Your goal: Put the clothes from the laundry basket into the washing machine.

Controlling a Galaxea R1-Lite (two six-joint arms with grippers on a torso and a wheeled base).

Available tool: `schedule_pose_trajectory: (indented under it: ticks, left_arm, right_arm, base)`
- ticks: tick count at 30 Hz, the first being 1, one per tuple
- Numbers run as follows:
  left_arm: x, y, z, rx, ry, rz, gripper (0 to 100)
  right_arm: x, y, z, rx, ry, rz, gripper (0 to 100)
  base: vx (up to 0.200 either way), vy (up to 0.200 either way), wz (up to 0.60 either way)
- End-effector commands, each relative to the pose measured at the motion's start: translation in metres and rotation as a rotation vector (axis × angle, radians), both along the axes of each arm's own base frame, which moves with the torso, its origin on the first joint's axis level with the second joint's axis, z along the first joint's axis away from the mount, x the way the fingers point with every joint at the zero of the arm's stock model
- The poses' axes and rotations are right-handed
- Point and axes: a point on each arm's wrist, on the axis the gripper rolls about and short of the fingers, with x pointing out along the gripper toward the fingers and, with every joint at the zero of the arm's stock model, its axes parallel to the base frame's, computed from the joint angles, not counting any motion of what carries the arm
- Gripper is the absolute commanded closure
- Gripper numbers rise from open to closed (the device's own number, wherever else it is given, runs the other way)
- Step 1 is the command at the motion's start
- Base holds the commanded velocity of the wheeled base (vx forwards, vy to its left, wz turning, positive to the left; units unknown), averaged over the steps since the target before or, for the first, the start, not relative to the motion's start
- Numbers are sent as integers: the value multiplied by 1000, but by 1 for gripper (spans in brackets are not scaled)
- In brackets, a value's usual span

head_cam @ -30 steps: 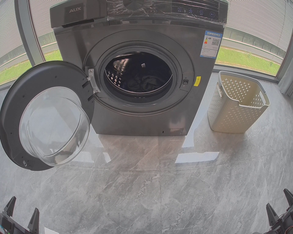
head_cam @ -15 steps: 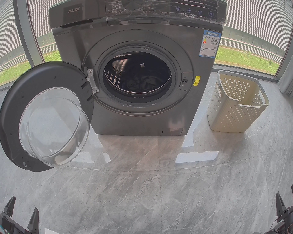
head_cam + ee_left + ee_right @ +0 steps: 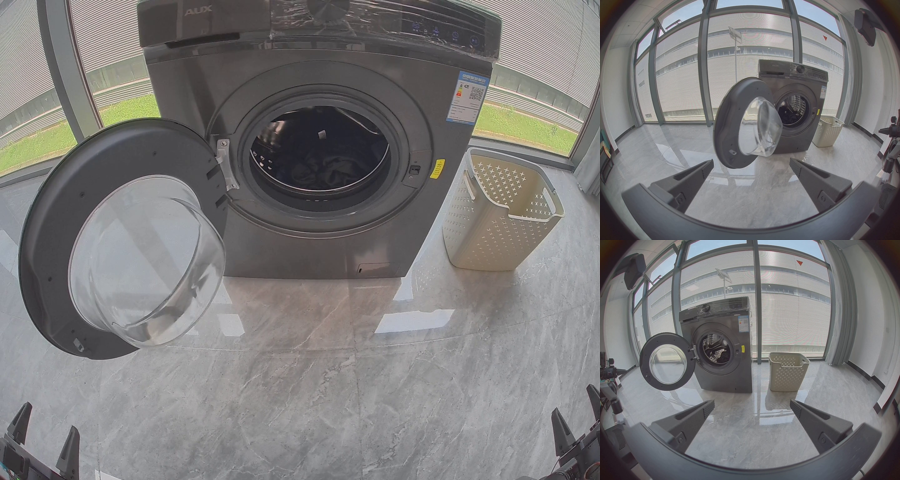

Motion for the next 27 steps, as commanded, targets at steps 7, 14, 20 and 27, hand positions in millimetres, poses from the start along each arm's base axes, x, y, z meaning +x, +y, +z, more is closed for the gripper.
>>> schedule_pose_trajectory:
  ticks: [7, 14, 20, 27]
  left_arm:
    - [1, 0, -5, -1, 7, -1, 0]
    - [1, 0, -5, -3, 7, 1, 0]
    - [1, 0, -5, -1, 7, 1, 0]
    - [1, 0, -5, -1, 7, -1, 0]
  right_arm:
    - [0, 0, -4, -2, 3, 1, 0]
    - [0, 0, -4, 0, 3, 1, 0]
    - [0, 0, -4, -2, 3, 0, 0]
    - [0, 0, -4, -2, 3, 0, 0]
  base:
    - [0, 114, 0]
    - [-171, 0, 0]
    - [0, 0, 0]
    - [0, 143, 0]
